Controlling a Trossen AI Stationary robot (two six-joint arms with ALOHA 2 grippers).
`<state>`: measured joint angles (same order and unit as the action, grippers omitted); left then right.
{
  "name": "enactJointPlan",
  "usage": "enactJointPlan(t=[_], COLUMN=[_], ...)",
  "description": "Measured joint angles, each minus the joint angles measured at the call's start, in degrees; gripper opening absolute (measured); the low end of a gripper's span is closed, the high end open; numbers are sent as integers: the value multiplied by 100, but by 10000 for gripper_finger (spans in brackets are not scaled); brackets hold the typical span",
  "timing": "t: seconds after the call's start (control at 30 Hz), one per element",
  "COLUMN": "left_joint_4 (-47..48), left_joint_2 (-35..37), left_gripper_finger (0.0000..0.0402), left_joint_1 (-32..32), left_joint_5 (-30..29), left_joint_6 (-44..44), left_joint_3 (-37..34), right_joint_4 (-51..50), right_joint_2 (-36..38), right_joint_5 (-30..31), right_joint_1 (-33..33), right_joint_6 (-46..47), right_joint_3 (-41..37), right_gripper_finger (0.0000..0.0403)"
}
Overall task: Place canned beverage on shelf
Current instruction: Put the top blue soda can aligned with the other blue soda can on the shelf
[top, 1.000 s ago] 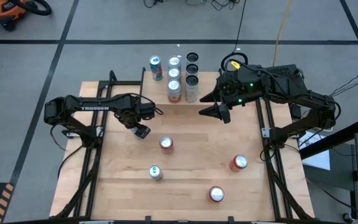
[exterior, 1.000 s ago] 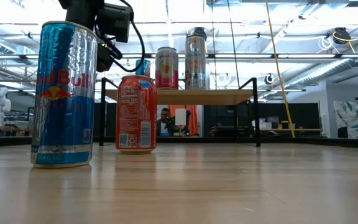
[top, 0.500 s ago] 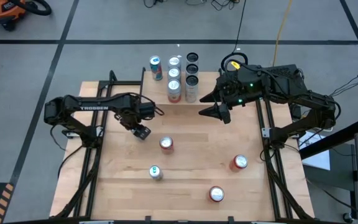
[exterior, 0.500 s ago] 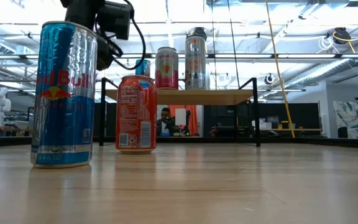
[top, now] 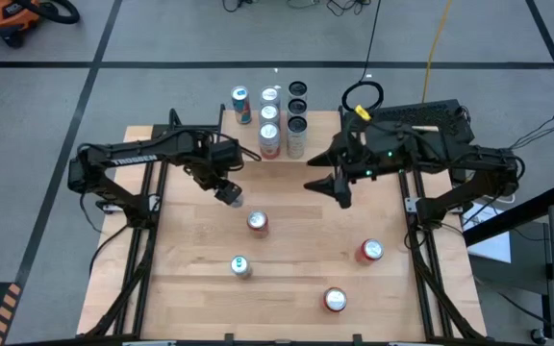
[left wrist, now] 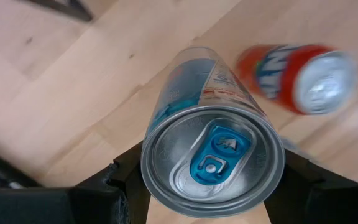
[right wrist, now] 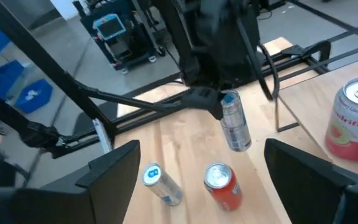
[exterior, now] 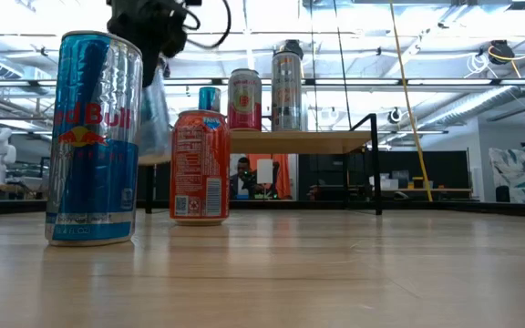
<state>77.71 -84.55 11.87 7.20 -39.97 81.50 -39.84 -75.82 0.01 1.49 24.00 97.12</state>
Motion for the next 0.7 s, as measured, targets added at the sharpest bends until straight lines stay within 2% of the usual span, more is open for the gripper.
enactJointPlan(t=[0.3,0.43,0.57,0.7], left_joint_4=[-43,-62,-76,-150], left_joint_2=[0,2,2,7], left_gripper_finger=[228,228,228,228], left_joint_1=[-121,-167,-226,-308], left_joint_5=[2,4,2,5], left_joint_6=[8,-13,-22,-119], left_joint_3=[1194,1663,2048,2308], right_joint_4=[319,442,529,529], right_joint_2=[-571,-973,-1258,-1370], right_joint_5=[338,692,1080,1771], right_joint_1=[539,737,868,874], right_joint_6=[-91,-222,-414,-530], right_joint_3=[0,0,0,0], right_gripper_finger=[322,324,344,378])
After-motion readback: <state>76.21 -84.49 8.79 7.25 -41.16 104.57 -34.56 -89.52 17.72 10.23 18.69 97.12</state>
